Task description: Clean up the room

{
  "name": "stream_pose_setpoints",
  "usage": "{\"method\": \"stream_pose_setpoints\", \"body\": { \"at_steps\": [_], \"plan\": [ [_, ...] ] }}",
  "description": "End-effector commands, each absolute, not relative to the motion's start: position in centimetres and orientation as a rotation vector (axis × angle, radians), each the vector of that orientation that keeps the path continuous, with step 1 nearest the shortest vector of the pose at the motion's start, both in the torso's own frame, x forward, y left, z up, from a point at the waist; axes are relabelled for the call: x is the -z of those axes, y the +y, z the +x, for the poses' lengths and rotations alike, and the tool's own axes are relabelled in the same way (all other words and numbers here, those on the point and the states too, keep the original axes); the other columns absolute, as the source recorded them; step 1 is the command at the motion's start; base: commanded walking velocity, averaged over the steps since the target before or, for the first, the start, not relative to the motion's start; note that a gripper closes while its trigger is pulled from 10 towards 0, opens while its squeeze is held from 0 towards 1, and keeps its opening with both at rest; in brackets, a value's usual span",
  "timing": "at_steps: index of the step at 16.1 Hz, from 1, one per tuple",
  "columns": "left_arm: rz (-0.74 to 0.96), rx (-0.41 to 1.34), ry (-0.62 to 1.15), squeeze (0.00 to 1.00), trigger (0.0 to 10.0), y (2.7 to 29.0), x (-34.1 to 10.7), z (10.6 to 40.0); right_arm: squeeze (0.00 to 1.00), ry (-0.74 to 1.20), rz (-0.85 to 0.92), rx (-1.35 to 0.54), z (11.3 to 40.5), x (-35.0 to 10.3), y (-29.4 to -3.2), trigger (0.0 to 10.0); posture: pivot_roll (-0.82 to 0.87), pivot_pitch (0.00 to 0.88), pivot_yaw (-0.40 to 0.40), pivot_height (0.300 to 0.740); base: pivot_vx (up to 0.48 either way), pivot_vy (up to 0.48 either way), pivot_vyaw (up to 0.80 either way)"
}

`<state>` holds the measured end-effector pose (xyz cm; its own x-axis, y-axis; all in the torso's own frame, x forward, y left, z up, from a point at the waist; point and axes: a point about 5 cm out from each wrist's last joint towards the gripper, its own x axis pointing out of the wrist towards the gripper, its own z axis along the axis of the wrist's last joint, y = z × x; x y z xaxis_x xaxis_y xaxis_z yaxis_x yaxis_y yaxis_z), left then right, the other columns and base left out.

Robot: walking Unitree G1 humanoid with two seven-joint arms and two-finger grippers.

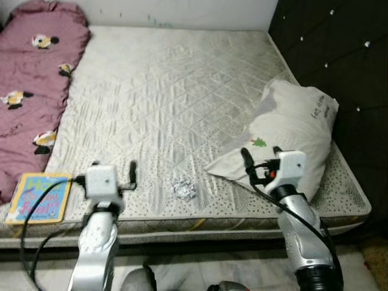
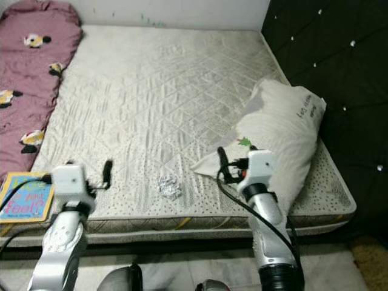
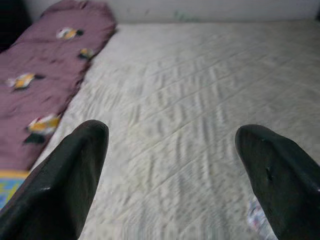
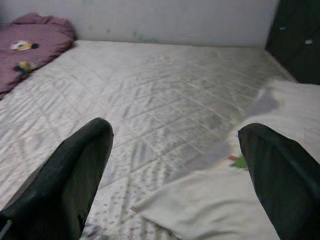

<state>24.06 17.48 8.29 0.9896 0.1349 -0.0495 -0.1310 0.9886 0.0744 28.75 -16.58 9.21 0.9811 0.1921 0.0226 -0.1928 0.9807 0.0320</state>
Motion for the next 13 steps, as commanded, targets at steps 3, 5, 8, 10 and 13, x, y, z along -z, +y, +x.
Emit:
{"method": "stream_pose_setpoints", "body": {
  "at_steps": [3, 5, 8, 10, 13],
  "plan": [
    [0.096, -0.123, 0.050, 0.00, 10.0, 17.6, -8.6, 23.8, 0.00, 0.005, 0.004, -0.206, 27.7, -8.7, -16.9, 10.0, 0.07, 0.156, -0.058, 0.740, 0.000, 0.000, 0.00],
    [0.103, -0.114, 0.059, 0.00, 10.0, 17.7, -8.5, 23.7, 0.00, 0.021, -0.018, -0.211, 26.7, -8.3, -17.4, 10.0, 0.06, 0.149, -0.054, 0.740, 0.000, 0.000, 0.00],
    [0.102, -0.090, 0.078, 0.00, 10.0, 17.6, -8.1, 23.7, 0.00, 0.026, -0.021, -0.183, 26.0, -8.1, -18.2, 10.0, 0.04, 0.138, -0.038, 0.740, 0.000, 0.000, 0.27],
    [0.094, -0.075, 0.078, 0.00, 10.0, 17.1, -8.1, 23.9, 0.00, 0.021, -0.013, -0.156, 26.1, -8.2, -18.1, 10.0, 0.03, 0.140, -0.029, 0.740, 0.000, 0.000, 0.80],
    [0.079, -0.058, 0.070, 0.00, 10.0, 16.8, -8.5, 24.0, 0.00, 0.022, 0.007, -0.131, 25.7, -8.2, -18.1, 10.0, 0.03, 0.148, -0.024, 0.740, 0.000, 0.000, 0.74]
  ]
}}
